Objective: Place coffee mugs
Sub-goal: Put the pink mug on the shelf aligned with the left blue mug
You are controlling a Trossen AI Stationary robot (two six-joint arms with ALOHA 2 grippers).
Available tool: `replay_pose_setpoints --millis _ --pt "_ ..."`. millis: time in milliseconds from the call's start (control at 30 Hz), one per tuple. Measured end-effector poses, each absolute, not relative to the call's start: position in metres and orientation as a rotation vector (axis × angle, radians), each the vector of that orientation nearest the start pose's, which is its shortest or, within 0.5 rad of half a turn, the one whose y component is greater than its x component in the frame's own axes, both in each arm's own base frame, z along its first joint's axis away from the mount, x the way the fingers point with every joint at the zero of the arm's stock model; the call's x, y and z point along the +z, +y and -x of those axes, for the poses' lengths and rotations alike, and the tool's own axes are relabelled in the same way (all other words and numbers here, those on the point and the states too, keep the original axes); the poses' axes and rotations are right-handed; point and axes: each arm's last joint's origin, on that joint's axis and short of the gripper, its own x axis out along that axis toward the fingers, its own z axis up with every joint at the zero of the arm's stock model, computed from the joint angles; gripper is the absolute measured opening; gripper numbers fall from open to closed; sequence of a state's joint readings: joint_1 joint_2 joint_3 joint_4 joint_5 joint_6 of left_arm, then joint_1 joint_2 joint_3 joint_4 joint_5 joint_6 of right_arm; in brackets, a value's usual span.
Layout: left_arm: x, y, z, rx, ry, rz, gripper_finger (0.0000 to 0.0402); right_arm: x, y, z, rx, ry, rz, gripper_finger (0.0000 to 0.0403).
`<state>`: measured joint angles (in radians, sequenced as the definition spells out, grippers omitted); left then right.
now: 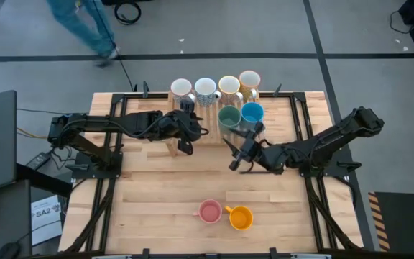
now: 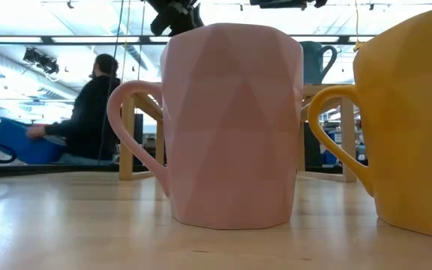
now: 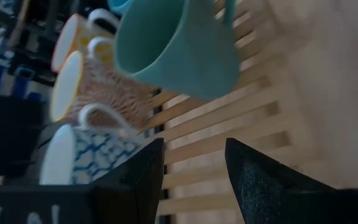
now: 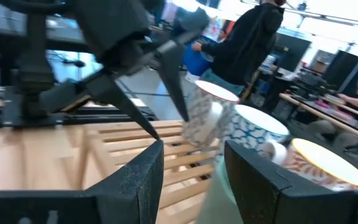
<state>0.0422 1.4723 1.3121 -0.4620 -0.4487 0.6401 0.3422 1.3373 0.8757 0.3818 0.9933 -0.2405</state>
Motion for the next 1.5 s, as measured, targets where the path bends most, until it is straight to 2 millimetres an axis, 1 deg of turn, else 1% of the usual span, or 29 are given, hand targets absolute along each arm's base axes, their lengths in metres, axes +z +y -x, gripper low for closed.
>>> replay_pose_setpoints --millis 133,267,400,533,633,733,833,967,1067,1200,1367,1500 --pt "0.331 0.024 -0.322 0.210 0.725 -0.677 0.0178 0.298 0.092 -0.274 -0.575 0.132 0.285 0.0175" --pt "0.331 0.022 -0.322 0.166 0.696 -0.582 0.0178 0.298 0.114 -0.266 -0.493 0.120 0.289 0.0175" --pt "0.330 0.018 -0.323 0.056 0.659 -0.418 0.0178 0.298 0.132 -0.257 -0.423 0.109 0.292 0.0175" --pt "0.325 0.010 -0.321 -0.097 0.662 -0.224 0.0178 0.298 0.143 -0.252 -0.382 0.103 0.294 0.0175" --pt "0.315 0.000 -0.319 -0.205 0.691 -0.117 0.0178 0.298 0.145 -0.250 -0.372 0.102 0.294 0.0175" --pt "0.303 -0.016 -0.316 -0.286 0.727 -0.061 0.0178 0.298 0.145 -0.250 -0.372 0.102 0.294 0.0175" --pt "0.289 -0.035 -0.312 -0.327 0.781 -0.040 0.0178 0.298 0.145 -0.251 -0.348 0.100 0.294 0.0175" --pt "0.279 -0.056 -0.306 -0.347 0.826 0.017 0.0178 0.298 0.147 -0.251 -0.295 0.095 0.293 0.0175" --pt "0.275 -0.071 -0.303 -0.352 0.849 0.065 0.0178 0.298 0.148 -0.252 -0.236 0.089 0.292 0.0175" --pt "0.275 -0.088 -0.298 -0.352 0.877 0.149 0.0178 0.298 0.150 -0.252 -0.176 0.084 0.290 0.0175" --pt "0.275 -0.107 -0.291 -0.360 0.907 0.226 0.0178 0.298 0.150 -0.252 -0.173 0.084 0.291 0.0175" --pt "0.275 -0.120 -0.287 -0.352 0.917 0.246 0.0178 0.298 0.150 -0.252 -0.174 0.084 0.291 0.0175"
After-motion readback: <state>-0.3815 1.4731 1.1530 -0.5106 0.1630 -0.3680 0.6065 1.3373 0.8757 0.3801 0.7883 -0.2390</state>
